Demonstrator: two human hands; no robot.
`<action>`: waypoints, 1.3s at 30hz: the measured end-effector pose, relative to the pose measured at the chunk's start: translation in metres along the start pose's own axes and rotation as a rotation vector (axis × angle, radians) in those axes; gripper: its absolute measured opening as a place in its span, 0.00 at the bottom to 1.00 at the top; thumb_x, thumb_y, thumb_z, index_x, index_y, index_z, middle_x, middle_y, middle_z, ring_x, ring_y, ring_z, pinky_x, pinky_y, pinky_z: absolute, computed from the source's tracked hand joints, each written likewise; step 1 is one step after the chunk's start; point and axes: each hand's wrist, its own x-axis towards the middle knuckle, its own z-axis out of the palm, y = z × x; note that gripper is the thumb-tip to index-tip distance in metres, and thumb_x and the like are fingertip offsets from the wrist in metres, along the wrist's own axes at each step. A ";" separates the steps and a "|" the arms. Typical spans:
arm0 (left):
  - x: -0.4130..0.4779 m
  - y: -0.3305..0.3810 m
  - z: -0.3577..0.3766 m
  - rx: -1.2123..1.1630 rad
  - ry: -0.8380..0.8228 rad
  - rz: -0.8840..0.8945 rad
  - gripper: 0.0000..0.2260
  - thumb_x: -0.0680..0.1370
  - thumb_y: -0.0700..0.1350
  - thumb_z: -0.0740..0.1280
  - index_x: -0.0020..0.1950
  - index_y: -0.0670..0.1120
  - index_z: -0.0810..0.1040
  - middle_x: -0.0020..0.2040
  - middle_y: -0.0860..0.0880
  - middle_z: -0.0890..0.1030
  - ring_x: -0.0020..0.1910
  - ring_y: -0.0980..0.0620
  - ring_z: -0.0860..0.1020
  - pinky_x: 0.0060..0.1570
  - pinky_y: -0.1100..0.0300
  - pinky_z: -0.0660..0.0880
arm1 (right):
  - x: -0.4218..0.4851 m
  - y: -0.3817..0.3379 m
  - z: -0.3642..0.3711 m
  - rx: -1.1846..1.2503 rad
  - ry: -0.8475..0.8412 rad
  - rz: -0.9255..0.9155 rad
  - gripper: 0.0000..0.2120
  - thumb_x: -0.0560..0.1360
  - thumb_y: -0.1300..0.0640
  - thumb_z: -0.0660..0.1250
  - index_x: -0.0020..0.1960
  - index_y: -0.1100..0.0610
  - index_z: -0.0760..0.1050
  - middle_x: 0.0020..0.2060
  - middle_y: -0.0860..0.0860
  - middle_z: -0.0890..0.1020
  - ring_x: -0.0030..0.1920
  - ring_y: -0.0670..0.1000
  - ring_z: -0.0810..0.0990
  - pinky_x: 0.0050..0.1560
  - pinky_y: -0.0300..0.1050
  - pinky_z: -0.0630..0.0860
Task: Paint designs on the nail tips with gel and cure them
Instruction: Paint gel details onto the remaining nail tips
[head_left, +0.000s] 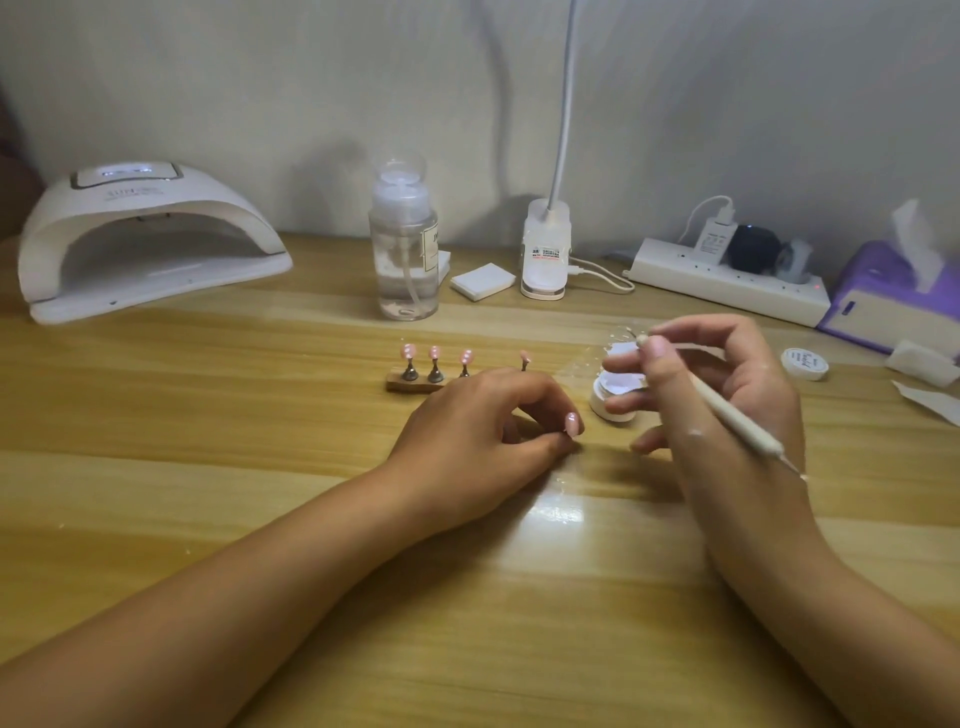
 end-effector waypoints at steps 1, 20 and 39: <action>0.000 0.000 0.000 -0.004 -0.002 0.005 0.07 0.74 0.47 0.73 0.41 0.59 0.79 0.38 0.65 0.77 0.29 0.67 0.73 0.34 0.64 0.64 | -0.003 -0.002 0.001 0.027 -0.032 -0.001 0.02 0.80 0.56 0.67 0.51 0.51 0.74 0.43 0.50 0.86 0.36 0.49 0.85 0.28 0.39 0.77; -0.001 0.002 -0.001 -0.043 0.012 0.006 0.06 0.72 0.45 0.74 0.41 0.57 0.83 0.37 0.67 0.76 0.28 0.63 0.73 0.36 0.62 0.65 | -0.003 0.001 0.009 0.124 -0.096 0.279 0.18 0.73 0.65 0.66 0.29 0.52 0.67 0.23 0.59 0.79 0.21 0.48 0.73 0.23 0.36 0.69; -0.001 0.005 -0.002 -0.043 0.004 0.005 0.10 0.72 0.43 0.74 0.40 0.60 0.80 0.37 0.62 0.77 0.29 0.65 0.73 0.37 0.64 0.65 | -0.003 0.001 0.009 0.126 -0.084 0.280 0.14 0.74 0.64 0.66 0.33 0.56 0.66 0.24 0.60 0.80 0.21 0.49 0.73 0.24 0.37 0.71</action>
